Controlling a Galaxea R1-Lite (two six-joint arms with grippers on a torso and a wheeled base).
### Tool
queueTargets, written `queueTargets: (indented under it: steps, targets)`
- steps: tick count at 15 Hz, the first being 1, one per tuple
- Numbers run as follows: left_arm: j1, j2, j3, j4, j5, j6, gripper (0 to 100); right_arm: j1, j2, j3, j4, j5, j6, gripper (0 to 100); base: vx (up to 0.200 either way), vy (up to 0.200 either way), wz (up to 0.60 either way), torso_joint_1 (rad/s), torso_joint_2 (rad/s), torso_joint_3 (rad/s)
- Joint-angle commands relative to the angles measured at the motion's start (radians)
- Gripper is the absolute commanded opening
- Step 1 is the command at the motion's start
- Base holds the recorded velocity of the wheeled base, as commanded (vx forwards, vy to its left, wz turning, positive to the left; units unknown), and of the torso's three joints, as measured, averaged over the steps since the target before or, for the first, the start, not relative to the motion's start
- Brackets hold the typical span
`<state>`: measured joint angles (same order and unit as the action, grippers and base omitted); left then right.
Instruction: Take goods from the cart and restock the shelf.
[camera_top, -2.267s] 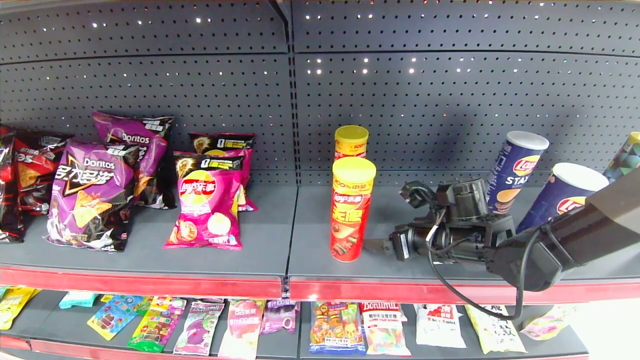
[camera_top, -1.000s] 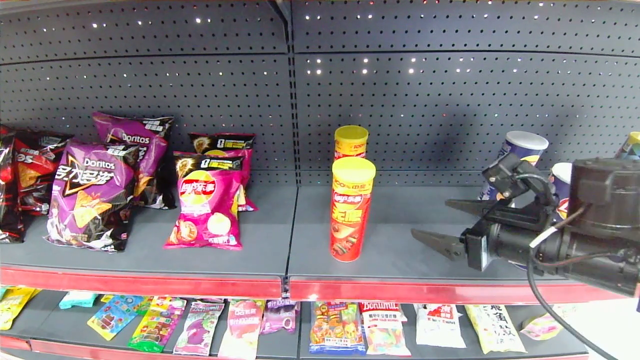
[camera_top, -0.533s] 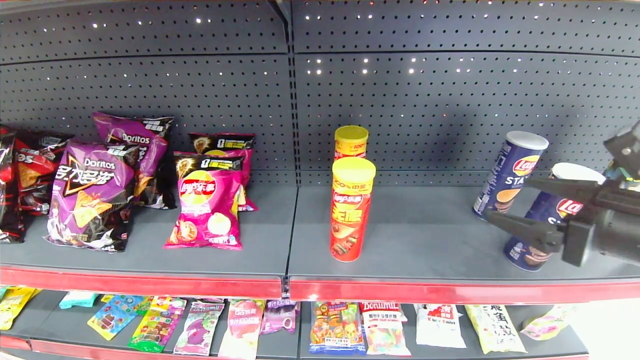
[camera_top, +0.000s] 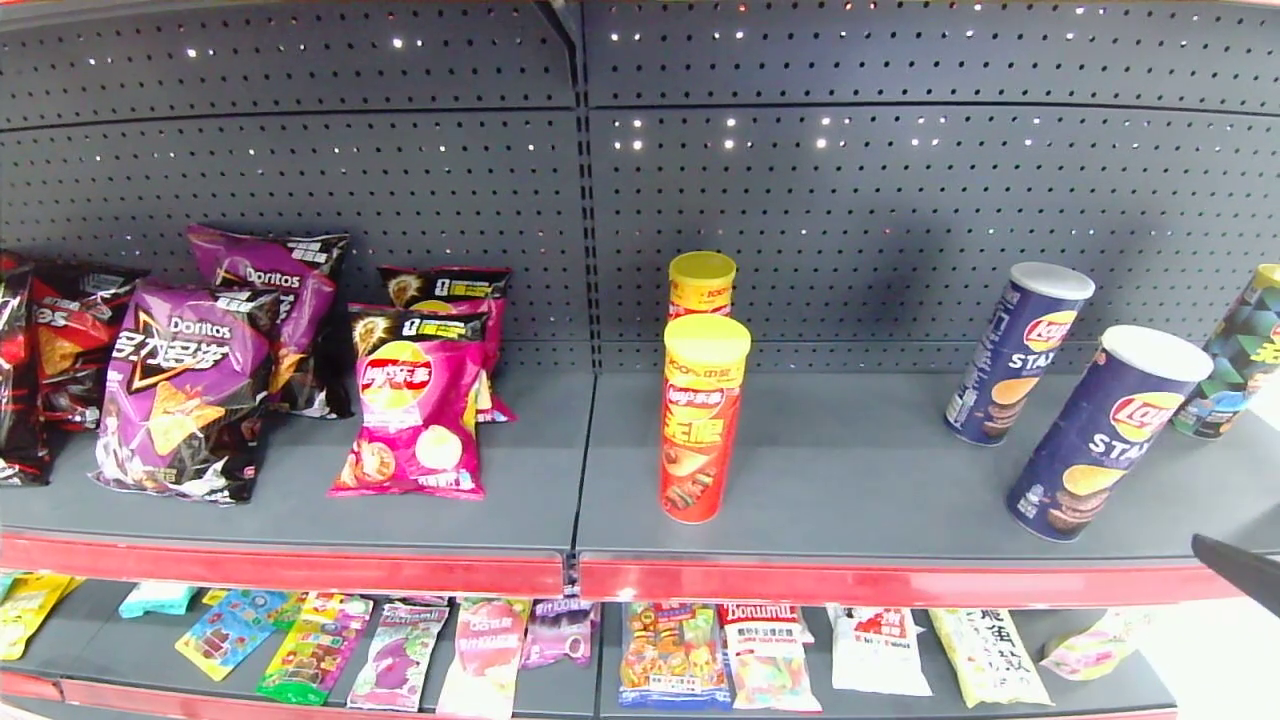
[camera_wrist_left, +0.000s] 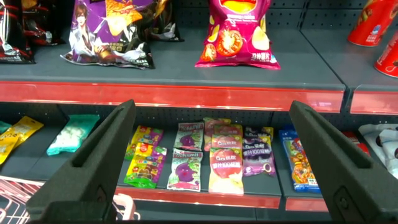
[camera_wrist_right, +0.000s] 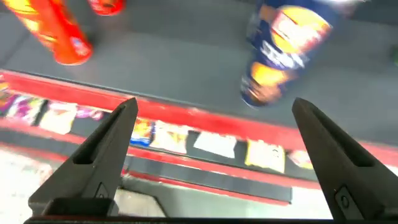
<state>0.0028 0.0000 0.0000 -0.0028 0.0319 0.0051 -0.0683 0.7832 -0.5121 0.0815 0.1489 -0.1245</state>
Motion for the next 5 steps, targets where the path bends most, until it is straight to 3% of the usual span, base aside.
queueTargets:
  steps: [1, 5]
  targets:
    - [0.0, 0.002, 0.0, 0.0, 0.0, -0.001, 100, -0.085, -0.121, 0.063, 0.001, -0.034, -0.009, 100, 0.0, 0.0, 0.0, 0.0, 0.0, 0.0]
    - [0.0, 0.002, 0.0, 0.0, 0.0, -0.001, 100, -0.107, -0.216, 0.098, 0.037, -0.15, -0.006, 100, 0.0, 0.0, 0.0, 0.0, 0.0, 0.0]
